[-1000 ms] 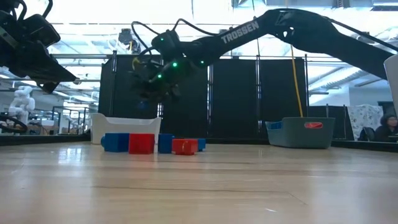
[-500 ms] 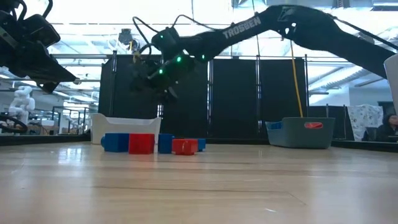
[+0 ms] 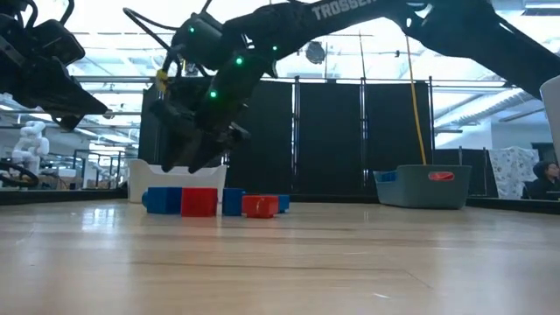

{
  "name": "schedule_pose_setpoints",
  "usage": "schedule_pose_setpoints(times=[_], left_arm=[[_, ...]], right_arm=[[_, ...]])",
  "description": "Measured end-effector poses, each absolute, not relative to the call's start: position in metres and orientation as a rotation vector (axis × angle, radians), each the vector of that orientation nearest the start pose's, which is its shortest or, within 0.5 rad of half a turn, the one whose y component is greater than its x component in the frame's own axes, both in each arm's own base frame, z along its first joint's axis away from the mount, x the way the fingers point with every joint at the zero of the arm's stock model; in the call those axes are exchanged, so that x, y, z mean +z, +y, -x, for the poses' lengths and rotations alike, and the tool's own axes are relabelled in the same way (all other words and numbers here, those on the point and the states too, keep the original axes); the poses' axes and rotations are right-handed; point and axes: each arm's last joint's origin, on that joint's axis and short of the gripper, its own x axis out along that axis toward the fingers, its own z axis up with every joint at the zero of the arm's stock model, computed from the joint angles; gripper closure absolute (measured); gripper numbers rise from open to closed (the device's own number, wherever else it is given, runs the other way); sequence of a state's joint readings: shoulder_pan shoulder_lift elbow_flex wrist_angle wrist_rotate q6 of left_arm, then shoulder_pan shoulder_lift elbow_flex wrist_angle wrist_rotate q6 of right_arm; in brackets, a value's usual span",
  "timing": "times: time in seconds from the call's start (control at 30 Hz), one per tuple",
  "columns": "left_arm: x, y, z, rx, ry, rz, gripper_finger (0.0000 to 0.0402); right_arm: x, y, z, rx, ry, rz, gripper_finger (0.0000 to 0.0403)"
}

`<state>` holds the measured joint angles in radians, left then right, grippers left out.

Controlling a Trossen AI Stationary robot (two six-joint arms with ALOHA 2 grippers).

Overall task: Sort blocks by size
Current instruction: Put the small 4 stud red game piece into the white bin

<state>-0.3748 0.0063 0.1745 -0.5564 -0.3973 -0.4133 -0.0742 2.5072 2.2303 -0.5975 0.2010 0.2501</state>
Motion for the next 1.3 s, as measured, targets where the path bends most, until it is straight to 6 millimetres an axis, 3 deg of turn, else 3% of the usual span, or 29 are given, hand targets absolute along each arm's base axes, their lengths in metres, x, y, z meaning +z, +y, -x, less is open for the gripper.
schedule_pose_setpoints(times=[0.23, 0.57, 0.73, 0.93, 1.17, 1.3], left_arm=[[0.170, -0.017, -0.074, 0.100, 0.346, 0.289, 0.0400], [0.169, -0.017, -0.074, 0.106, 0.353, 0.309, 0.0400], [0.169, -0.017, -0.074, 0.107, 0.355, 0.309, 0.0400], [0.169, -0.017, -0.074, 0.106, 0.354, 0.307, 0.0400], [0.169, -0.017, -0.074, 0.106, 0.355, 0.305, 0.0400], [0.169, -0.017, -0.074, 0.105, 0.356, 0.300, 0.0400]], right_arm=[[0.168, -0.030, -0.546, -0.431, 0.827, -0.175, 0.0143], [0.129, -0.022, -0.549, -0.469, 0.892, -0.228, 0.0149], [0.125, -0.021, -0.548, -0.465, 0.909, -0.223, 0.0204], [0.124, -0.020, -0.547, -0.459, 0.922, -0.212, 0.0337], [0.127, -0.022, -0.551, -0.476, 0.869, -0.174, 0.0337], [0.144, -0.039, -0.562, -0.522, 0.717, -0.140, 0.0337]])
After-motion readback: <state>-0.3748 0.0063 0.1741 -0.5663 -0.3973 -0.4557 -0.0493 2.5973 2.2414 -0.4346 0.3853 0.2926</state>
